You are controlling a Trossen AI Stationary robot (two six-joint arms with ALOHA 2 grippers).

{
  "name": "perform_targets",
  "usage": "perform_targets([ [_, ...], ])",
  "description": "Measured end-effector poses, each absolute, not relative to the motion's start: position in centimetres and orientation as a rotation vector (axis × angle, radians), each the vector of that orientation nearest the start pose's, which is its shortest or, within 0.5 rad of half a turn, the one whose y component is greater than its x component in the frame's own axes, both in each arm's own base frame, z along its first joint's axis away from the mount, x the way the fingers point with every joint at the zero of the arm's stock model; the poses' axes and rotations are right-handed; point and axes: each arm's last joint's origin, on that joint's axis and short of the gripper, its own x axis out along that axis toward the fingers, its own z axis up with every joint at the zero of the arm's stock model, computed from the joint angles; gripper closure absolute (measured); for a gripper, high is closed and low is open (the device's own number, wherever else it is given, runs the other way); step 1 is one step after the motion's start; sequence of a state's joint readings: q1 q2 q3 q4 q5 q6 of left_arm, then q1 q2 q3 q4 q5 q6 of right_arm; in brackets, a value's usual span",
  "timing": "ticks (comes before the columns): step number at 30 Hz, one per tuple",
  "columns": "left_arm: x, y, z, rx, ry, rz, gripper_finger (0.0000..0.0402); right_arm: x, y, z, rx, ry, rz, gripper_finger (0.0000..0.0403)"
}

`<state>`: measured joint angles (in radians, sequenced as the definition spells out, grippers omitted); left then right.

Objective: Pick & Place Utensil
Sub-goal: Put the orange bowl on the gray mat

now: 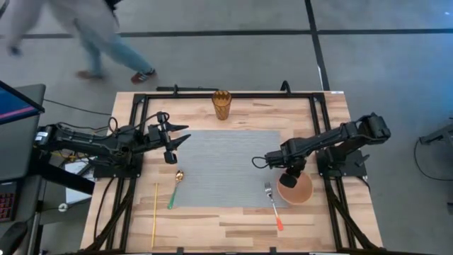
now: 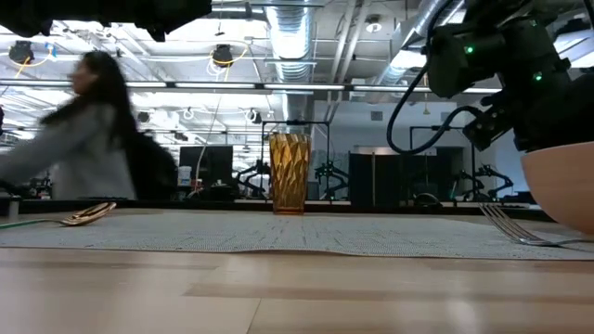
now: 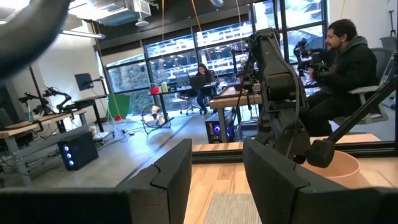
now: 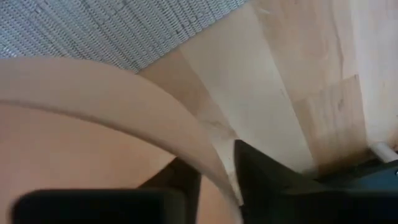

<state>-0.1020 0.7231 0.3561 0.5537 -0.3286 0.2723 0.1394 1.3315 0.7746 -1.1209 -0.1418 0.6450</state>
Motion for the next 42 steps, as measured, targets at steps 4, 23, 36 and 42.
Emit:
perform_targets([
  [4, 16.6, -0.8, 26.4, 0.231, -0.151, 0.249, 0.0256, 18.4, 3.1, 18.7, 0.497, 1.696, -0.313, 0.0392],
  [23, 16.6, -0.8, 26.4, 0.231, -0.151, 0.249, 0.0256, 20.9, 2.0, 23.6, 0.567, 1.55, -0.33, 0.04],
  [36, 16.6, -0.8, 26.4, 0.231, -0.151, 0.249, 0.0256, 26.7, -1.0, 29.5, 0.21, 0.911, -0.176, 0.0399],
  [42, 16.6, -0.8, 26.4, 0.23, -0.151, 0.249, 0.0256, 28.9, -2.7, 29.8, 0.201, 0.739, -0.141, 0.0396],
])
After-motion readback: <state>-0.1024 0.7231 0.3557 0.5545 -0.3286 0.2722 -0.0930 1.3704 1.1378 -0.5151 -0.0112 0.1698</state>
